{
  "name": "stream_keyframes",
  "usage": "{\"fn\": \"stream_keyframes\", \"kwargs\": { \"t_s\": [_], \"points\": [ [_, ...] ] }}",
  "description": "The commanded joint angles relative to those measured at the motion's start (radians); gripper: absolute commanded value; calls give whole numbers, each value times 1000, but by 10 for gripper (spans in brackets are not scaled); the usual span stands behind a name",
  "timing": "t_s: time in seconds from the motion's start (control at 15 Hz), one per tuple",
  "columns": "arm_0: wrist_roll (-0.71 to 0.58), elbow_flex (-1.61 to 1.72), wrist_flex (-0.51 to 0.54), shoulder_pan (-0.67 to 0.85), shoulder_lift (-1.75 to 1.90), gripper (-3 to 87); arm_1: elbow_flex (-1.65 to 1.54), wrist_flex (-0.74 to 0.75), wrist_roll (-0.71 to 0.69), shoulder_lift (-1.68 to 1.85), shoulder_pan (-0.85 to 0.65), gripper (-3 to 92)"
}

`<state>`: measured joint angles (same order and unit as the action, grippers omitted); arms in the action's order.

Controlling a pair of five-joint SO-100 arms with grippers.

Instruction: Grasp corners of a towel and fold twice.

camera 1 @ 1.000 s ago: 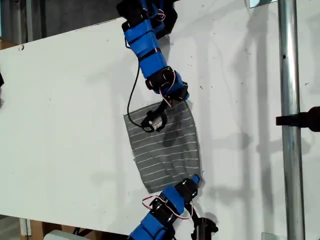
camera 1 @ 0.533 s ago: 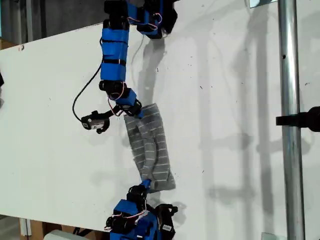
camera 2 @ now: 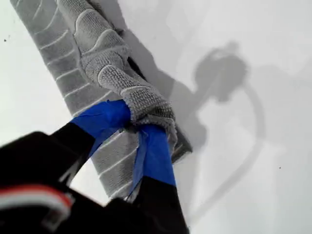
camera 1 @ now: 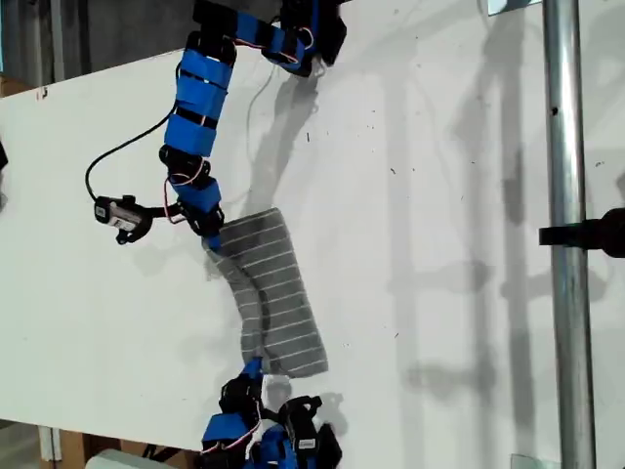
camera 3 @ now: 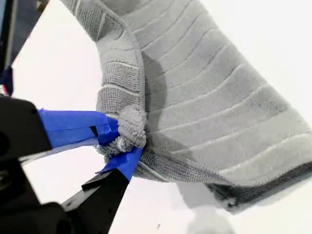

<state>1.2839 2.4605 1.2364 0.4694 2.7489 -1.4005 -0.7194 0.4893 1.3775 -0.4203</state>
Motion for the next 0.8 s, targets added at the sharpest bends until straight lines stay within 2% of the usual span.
{"fn": "stream_keyframes", "kwargs": {
  "t_s": [0.0, 0.13, 0.33, 0.67, 0.73],
  "points": [
    [-17, 40, -38, 8, 58, -30, -58, 32, -12, 149, 3, -1],
    [89, 143, -69, -120, 54, -30, -124, -43, -12, 153, 49, -1],
    [238, 305, -156, -287, 14, -30, -130, -144, 60, 72, 110, -1],
    [304, 380, -172, -357, 3, -18, 25, -324, 160, -215, 150, -1],
    [284, 379, -161, -353, 25, 39, 37, -353, 173, -232, 129, 35]
  ]
}}
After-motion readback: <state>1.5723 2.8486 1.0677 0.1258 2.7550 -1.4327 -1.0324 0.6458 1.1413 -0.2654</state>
